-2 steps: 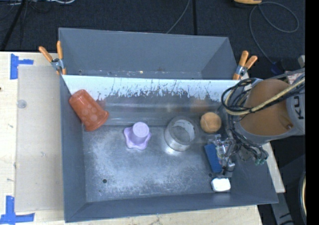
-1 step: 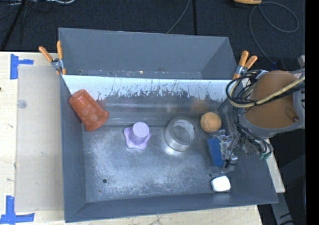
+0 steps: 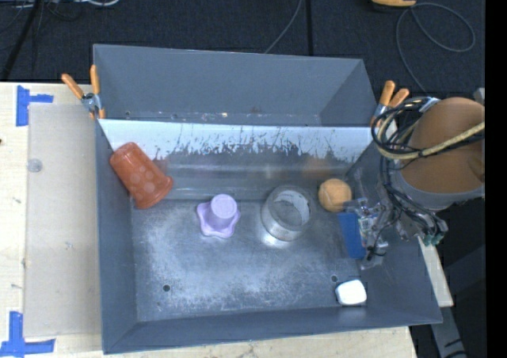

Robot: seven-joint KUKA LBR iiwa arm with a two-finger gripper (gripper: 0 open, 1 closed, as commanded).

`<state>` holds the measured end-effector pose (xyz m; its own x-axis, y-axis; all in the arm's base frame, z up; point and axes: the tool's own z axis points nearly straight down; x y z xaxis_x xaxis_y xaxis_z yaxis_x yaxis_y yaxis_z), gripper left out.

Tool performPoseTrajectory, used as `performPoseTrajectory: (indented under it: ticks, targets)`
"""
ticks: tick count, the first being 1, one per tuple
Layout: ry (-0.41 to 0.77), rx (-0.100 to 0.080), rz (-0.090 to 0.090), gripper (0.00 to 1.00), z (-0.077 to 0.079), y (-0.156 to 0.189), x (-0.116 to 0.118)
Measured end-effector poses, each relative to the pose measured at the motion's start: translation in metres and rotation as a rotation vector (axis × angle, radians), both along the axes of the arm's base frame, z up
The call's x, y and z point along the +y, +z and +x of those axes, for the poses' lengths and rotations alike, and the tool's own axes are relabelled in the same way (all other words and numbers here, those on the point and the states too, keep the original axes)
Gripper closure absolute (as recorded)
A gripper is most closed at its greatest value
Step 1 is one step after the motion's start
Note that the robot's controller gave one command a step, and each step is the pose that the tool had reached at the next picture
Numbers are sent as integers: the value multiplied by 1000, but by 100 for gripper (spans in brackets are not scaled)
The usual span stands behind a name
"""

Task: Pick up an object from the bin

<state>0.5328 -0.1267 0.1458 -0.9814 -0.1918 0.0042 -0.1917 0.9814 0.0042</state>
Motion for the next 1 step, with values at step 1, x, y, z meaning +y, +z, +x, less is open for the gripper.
performPoseTrajectory:
  ticks: [1]
  targets:
    - [-59, -3, -1, 100, 5, 139, -2]
